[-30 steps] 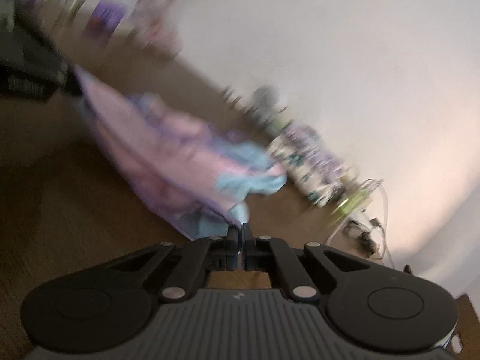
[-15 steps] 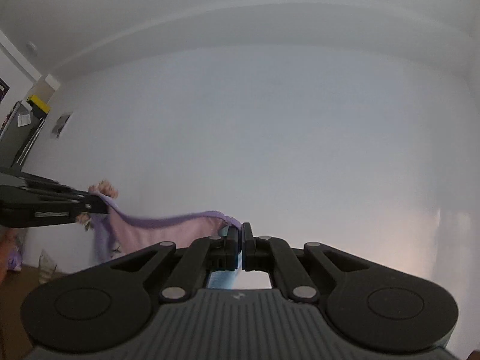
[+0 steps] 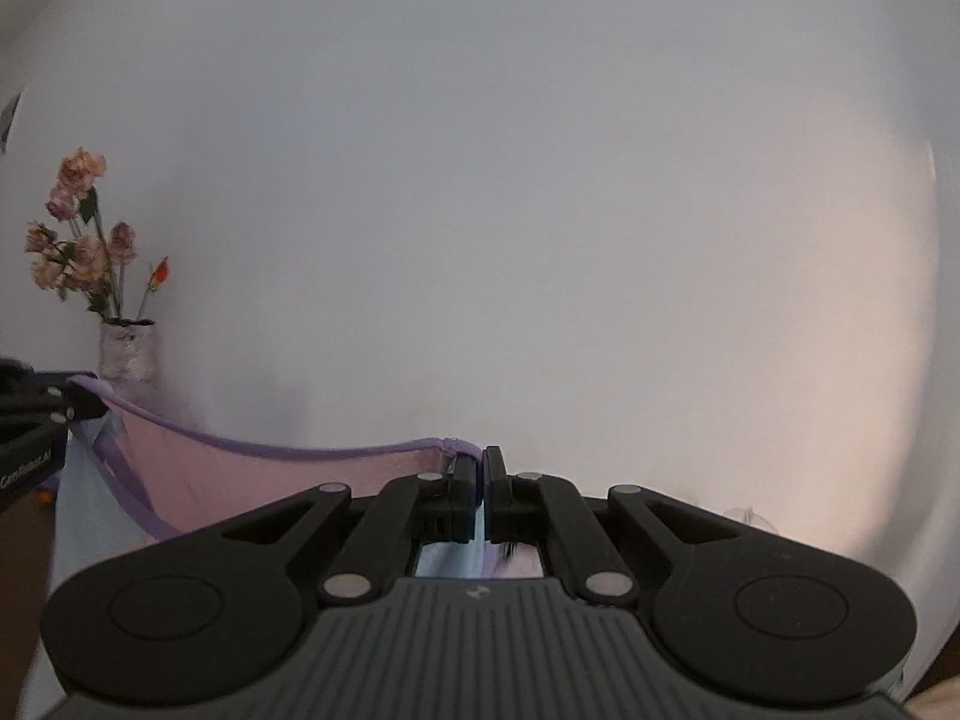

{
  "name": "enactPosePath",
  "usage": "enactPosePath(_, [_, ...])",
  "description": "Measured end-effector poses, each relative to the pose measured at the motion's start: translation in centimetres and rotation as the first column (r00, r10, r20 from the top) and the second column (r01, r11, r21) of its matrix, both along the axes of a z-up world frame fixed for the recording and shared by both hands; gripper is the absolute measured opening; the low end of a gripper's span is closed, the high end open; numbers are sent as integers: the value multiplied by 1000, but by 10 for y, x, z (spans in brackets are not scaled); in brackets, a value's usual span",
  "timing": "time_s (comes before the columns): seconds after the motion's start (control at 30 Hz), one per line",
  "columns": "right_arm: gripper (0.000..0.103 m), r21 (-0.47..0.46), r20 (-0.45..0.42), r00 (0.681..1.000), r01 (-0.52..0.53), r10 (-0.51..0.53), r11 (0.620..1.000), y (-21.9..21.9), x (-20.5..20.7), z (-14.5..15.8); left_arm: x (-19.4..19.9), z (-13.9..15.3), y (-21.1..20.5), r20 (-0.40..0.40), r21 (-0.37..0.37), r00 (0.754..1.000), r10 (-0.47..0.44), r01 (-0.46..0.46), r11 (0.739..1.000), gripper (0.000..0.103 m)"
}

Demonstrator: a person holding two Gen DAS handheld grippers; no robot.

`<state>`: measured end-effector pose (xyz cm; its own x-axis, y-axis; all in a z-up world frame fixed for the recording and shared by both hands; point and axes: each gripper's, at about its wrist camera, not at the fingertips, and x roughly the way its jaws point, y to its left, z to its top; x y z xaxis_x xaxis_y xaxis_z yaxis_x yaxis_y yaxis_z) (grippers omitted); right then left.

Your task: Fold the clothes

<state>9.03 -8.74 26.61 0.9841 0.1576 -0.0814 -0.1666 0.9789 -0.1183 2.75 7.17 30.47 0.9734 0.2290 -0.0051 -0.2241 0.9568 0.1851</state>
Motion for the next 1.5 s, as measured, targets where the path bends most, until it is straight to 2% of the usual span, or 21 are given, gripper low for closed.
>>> enactPosePath(0.07, [1,42,109,994,-16,11,999,1,-17,30,2,26,4,61,1,997,42,-42,999,1])
enactPosePath(0.13, [1,81,221,975,-31,13,996,-2,-38,62,-37,59,-1,206,44,978,39,-49,998,1])
enactPosePath(0.27, [2,112,359,933,-54,10,992,-15,-85,98,-76,38,-18,197,111,980,12,-35,993,1])
enactPosePath(0.4, [2,82,334,942,-55,25,995,-31,-113,78,-114,15,-36,178,177,984,-14,-18,984,1])
enactPosePath(0.47, [2,59,259,964,-83,65,995,-40,-115,50,-132,3,-45,167,210,986,-26,-9,978,1])
enactPosePath(0.53, [2,33,136,986,-104,98,994,-47,-113,11,-140,-56,-51,-10,124,999,-43,44,991,1])
enactPosePath(0.6, [2,-7,-82,992,-101,100,995,-54,-107,-48,-147,-117,-57,-195,22,978,-75,81,996,2])
enactPosePath(0.7, [2,-79,-436,898,-98,54,992,-62,-95,-146,-158,-203,-72,-439,-137,879,-186,139,981,6])
enactPosePath(0.8, [5,-37,-614,789,-34,4,999,-80,-103,-200,-174,-224,-81,-541,-274,745,-390,283,919,8])
enactPosePath(0.83, [11,-18,-633,774,-20,4,1000,-84,-108,-206,-180,-218,-74,-521,-303,740,-424,304,903,10])
enactPosePath(0.9, [38,15,-596,802,-41,41,999,-86,-119,-196,-188,-205,-55,-467,-350,760,-452,310,884,29])
enactPosePath(0.93, [45,31,-576,815,-51,60,998,-88,-124,-190,-182,-200,-37,-442,-371,785,-434,281,885,52])
enactPosePath(0.97, [45,46,-556,828,-63,78,997,-89,-130,-185,-168,-200,-25,-441,-369,805,-398,242,897,64])
enactPosePath(1.07, [45,85,-536,837,-77,111,993,-93,-112,-168,-117,-205,4,-469,-321,843,-263,115,940,60])
enactPosePath(1.13, [45,112,-507,851,-91,136,990,-89,-115,-157,-83,-219,12,-520,-240,837,-169,46,970,52])
enactPosePath(1.2, [48,97,-472,866,-136,166,986,-89,-123,-148,-43,-223,18,-544,-221,823,-161,45,974,52])
enactPosePath(1.33, [42,17,-560,811,-196,172,980,-64,-107,-177,3,-235,29,-594,-285,773,-223,57,957,52])
enactPosePath(1.4, [41,11,-593,770,-282,233,959,-49,-110,-187,6,-242,24,-614,-261,761,-212,58,964,48])
enactPosePath(1.43, [40,12,-605,747,-336,274,942,-41,-115,-190,9,-246,24,-625,-254,753,-206,53,966,31])
enactPosePath(1.47, [38,5,-612,728,-386,308,923,-34,-120,-192,12,-251,24,-636,-248,745,-200,48,968,2])
enactPosePath(1.5, [38,-12,-613,716,-431,333,902,-28,-126,-193,11,-252,26,-635,-258,746,-201,40,965,0])
